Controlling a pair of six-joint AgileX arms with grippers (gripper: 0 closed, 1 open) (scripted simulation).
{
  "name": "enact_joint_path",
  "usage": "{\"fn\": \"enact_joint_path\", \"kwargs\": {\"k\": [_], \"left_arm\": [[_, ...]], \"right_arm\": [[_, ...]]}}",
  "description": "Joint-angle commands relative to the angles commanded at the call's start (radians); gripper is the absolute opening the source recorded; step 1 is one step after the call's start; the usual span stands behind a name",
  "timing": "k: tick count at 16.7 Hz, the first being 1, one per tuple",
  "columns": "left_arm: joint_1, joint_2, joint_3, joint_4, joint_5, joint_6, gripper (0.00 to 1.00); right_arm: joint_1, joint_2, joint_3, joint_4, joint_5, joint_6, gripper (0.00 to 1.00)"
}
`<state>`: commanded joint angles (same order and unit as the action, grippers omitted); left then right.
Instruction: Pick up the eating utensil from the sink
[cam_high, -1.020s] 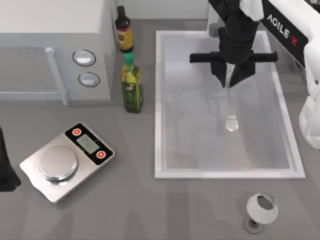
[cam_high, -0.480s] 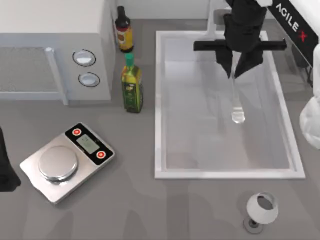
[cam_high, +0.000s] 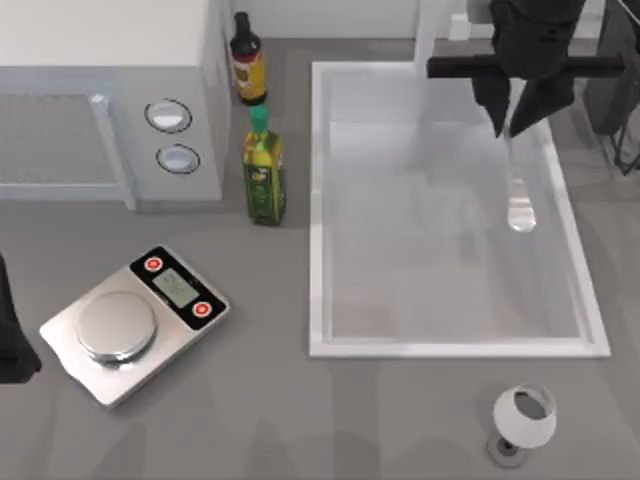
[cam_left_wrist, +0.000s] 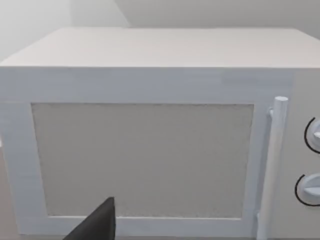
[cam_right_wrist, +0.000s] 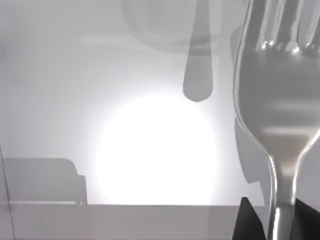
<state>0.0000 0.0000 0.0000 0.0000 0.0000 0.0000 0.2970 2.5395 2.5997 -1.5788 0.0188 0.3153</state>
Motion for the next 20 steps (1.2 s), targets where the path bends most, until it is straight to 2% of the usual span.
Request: {"fn": "enact_joint_path", "kwargs": {"k": [7, 10, 13, 20], "left_arm": [[0.000, 0.000, 0.000, 0.000, 0.000, 0.000, 1.00], [0.000, 0.000, 0.000, 0.000, 0.000, 0.000, 1.00], [0.000, 0.000, 0.000, 0.000, 0.000, 0.000, 1.00], [0.000, 0.000, 0.000, 0.000, 0.000, 0.000, 1.00]], "right_arm": [[-0.098, -0.408, -0.585, 0.111, -0.012, -0.100, 0.00], [-0.132, -0.547, -0.761, 0.148, -0.016, -0.135, 0.00], [-0.150, -0.622, -0.842, 0.167, -0.018, -0.153, 0.00], [-0.146, -0.622, -0.861, 0.182, -0.017, -0.153, 0.00]]}}
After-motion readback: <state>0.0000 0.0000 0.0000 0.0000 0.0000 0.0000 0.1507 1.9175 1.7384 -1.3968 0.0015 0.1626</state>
